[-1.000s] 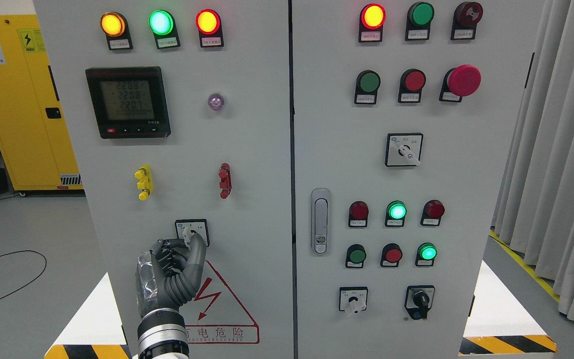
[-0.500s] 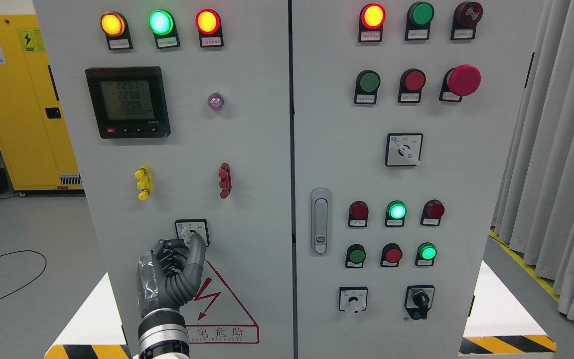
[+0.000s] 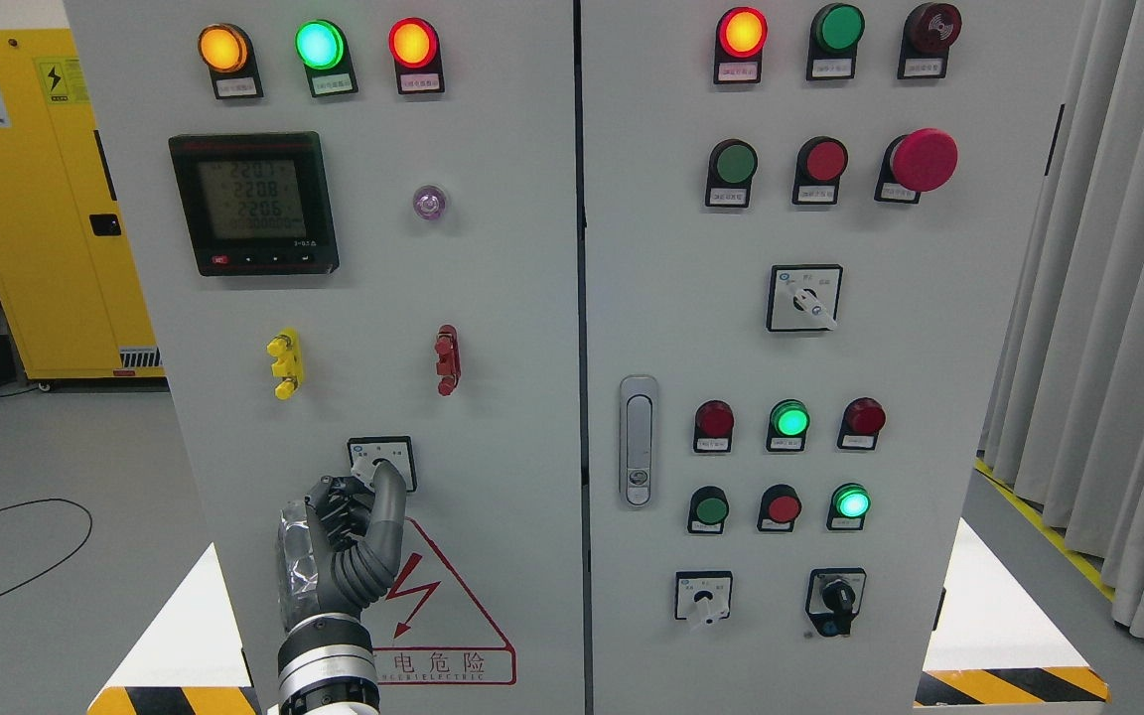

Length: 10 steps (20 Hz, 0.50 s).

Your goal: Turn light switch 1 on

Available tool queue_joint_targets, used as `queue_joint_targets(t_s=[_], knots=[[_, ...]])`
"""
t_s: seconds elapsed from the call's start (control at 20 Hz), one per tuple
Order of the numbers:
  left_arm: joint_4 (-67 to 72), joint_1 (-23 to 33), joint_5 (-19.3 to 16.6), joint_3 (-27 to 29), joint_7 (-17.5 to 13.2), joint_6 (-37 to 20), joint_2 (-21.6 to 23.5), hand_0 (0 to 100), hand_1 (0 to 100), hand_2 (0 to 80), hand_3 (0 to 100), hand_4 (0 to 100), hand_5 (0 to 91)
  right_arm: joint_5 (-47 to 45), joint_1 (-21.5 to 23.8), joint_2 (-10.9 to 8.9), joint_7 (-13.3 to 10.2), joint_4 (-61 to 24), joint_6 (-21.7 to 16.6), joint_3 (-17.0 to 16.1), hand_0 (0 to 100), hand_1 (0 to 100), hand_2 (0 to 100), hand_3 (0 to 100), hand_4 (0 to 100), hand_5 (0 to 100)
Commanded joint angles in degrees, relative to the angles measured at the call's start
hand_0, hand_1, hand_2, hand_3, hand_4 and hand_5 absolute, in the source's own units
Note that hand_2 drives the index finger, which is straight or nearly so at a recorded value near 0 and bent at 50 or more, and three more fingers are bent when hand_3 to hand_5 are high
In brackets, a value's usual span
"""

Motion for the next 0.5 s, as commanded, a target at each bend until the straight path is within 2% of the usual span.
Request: queue_joint_targets(t_s=[0.0,0.45], knots=[[-0.01,0.0,0.08,0.08,0.52,-0.27,0.02,72,50,67.3,97,90,81.2,0.02,0.0,0.0,0.02,-0.01,0.02,0.0,0,50,4,0,0,0],[0.34,0.0,0.08,0.08,0.52,-0.36,0.02,75,49,66.6,97,90,81.3,0.02,0.0,0.0,0.02,-0.01,0.02,0.0,0,50,4,0,0,0]])
